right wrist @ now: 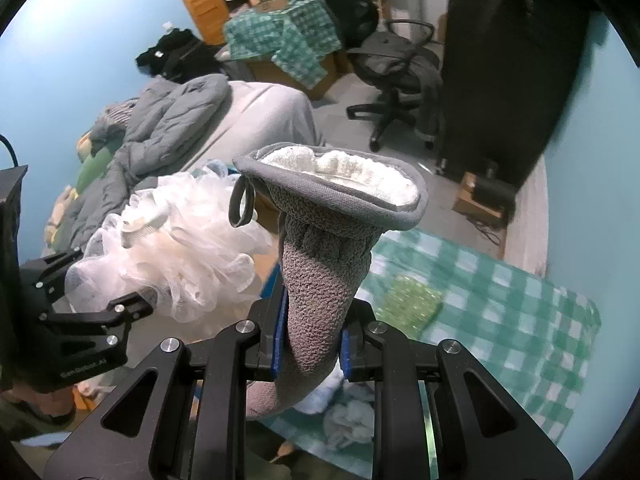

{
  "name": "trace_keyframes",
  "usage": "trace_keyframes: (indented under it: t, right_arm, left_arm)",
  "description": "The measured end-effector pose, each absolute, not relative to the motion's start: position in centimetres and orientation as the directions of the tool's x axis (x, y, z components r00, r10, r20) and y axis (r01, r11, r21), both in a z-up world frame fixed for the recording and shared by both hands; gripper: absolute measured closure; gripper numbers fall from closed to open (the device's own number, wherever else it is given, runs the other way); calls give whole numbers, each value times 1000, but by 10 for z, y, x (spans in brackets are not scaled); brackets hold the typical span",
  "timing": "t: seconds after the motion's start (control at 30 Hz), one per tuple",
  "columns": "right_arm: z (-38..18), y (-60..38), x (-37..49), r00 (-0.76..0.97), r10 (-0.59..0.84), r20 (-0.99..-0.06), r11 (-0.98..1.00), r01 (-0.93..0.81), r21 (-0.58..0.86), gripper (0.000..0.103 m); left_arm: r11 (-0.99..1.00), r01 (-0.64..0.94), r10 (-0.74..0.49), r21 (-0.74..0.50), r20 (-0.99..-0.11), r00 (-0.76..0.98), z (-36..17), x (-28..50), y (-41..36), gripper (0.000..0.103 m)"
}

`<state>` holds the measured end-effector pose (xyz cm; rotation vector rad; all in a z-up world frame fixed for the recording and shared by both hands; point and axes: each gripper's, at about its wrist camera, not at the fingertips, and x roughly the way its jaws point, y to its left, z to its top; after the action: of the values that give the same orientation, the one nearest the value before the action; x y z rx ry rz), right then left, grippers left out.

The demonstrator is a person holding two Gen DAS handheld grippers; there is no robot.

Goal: Organize soft objects
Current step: 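Lift the grey sock with the right tool while the left tool lifts the bath puff, then lower the sock and bath puff into the cardboard box and open both tools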

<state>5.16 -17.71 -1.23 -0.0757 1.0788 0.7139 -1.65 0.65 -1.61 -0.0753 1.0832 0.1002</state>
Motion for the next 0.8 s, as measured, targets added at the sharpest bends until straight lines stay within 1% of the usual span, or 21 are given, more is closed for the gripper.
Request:
trace_keyframes:
  t: [0.47, 0.8]
  right_arm:
    - [-16, -105, 51, 190, 532, -825, 691, -661, 292, 83]
    - [-33, -60, 56, 145, 518, -843, 665, -688, 291, 83]
  left_arm:
    - [975, -224, 100, 1, -896, 433, -23, -33, 55, 53]
    - [963, -271, 103, 0, -924, 369, -48, -33, 87, 53]
